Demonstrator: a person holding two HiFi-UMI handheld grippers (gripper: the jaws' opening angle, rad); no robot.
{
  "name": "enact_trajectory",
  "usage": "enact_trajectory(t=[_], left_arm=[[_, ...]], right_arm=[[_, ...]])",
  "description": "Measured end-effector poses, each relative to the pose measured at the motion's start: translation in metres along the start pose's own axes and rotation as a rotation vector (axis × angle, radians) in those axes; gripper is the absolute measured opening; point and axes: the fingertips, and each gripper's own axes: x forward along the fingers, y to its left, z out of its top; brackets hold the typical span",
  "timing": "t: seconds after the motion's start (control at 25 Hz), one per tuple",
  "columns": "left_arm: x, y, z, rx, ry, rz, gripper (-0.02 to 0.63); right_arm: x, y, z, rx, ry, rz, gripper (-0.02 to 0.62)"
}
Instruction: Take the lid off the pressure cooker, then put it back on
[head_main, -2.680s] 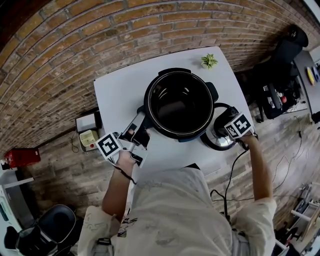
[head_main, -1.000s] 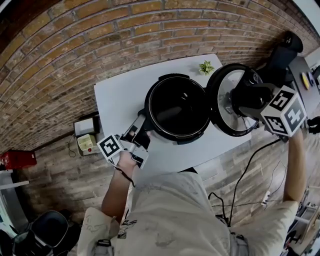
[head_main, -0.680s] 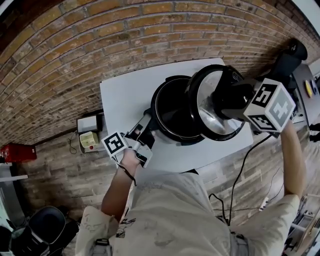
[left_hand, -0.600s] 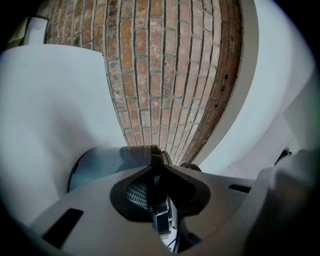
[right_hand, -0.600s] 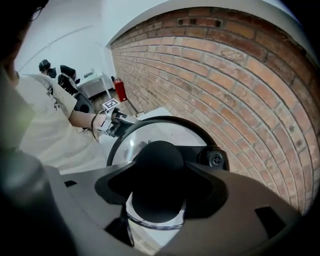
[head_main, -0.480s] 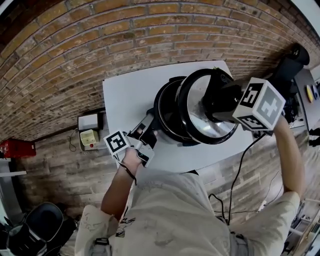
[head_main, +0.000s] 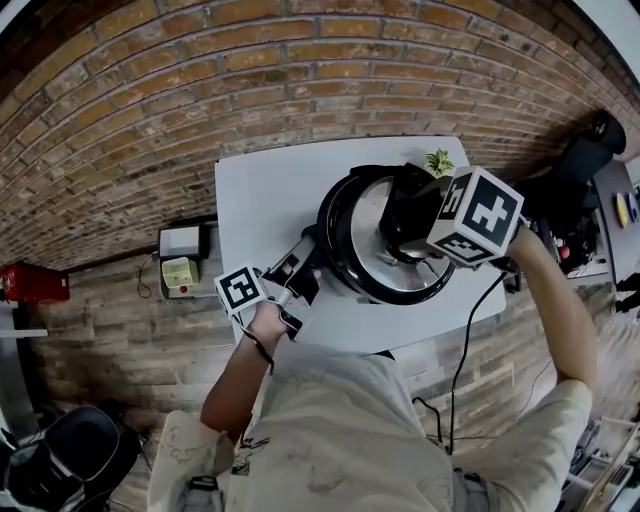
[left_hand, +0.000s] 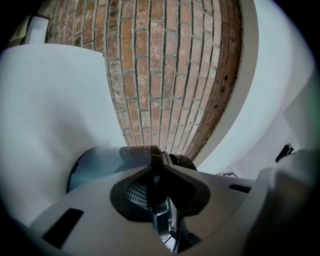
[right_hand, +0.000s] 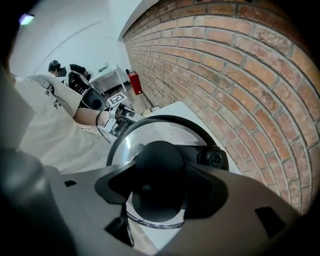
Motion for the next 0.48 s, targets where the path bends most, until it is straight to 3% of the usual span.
enact_trajectory(t=[0.24, 0.48], left_arm=[[0.000, 0.000, 0.000, 0.004, -0.003, -0.001, 0.067], [-0.001, -0.001, 0.000, -0.013, -0.010, -0.003, 0.067]], right_arm=[[0.019, -0.008, 0.008, -0.008, 0.044, -0.006, 0.301], [0.029, -0.014, 0.019, 0.027, 0.054, 0.079, 0.301]])
